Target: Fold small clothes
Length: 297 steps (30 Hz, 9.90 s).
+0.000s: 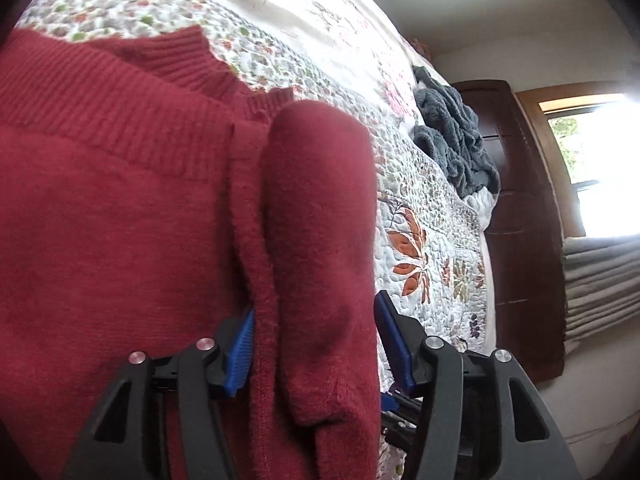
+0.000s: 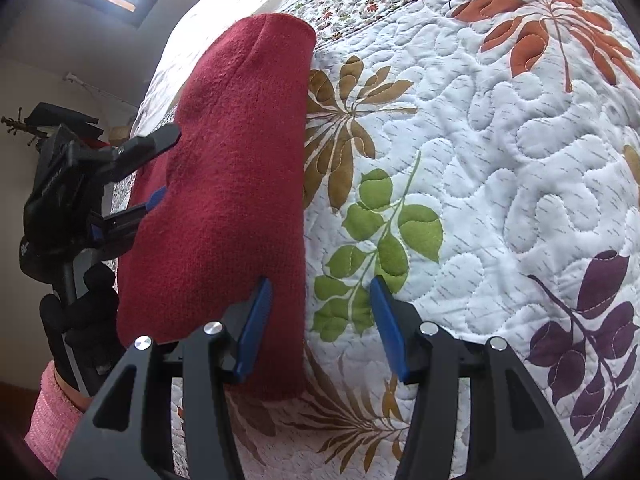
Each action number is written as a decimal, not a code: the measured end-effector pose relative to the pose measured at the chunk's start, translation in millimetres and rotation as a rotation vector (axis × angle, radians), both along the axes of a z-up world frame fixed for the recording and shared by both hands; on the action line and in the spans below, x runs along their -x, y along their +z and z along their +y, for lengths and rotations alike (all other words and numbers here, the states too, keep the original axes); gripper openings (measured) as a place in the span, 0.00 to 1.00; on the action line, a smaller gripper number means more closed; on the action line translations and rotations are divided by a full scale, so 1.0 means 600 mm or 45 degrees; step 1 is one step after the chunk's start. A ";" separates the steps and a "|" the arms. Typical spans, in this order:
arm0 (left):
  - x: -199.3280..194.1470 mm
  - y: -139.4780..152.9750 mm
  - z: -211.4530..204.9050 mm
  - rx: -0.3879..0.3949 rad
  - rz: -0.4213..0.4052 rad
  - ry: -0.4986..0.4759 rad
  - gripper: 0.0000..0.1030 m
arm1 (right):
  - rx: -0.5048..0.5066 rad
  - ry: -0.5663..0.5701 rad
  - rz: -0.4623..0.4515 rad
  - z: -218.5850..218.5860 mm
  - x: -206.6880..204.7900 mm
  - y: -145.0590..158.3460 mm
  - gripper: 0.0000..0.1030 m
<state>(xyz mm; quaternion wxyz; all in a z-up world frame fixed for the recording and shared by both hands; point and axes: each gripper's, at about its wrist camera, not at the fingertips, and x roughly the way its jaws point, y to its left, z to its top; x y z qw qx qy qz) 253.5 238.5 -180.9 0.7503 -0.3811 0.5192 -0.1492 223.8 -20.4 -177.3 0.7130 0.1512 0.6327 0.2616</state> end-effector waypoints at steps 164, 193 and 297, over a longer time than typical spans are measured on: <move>0.186 0.036 0.300 0.009 -0.046 -0.016 0.38 | -0.241 0.252 0.068 0.285 -0.044 0.069 0.41; 0.307 -0.004 0.012 -0.089 -0.040 -0.131 0.48 | -0.191 0.101 0.096 -0.056 0.115 0.007 0.51; 0.749 0.320 -0.150 -1.138 -0.045 0.169 0.86 | 0.698 -0.026 -0.497 -0.105 0.550 0.346 0.97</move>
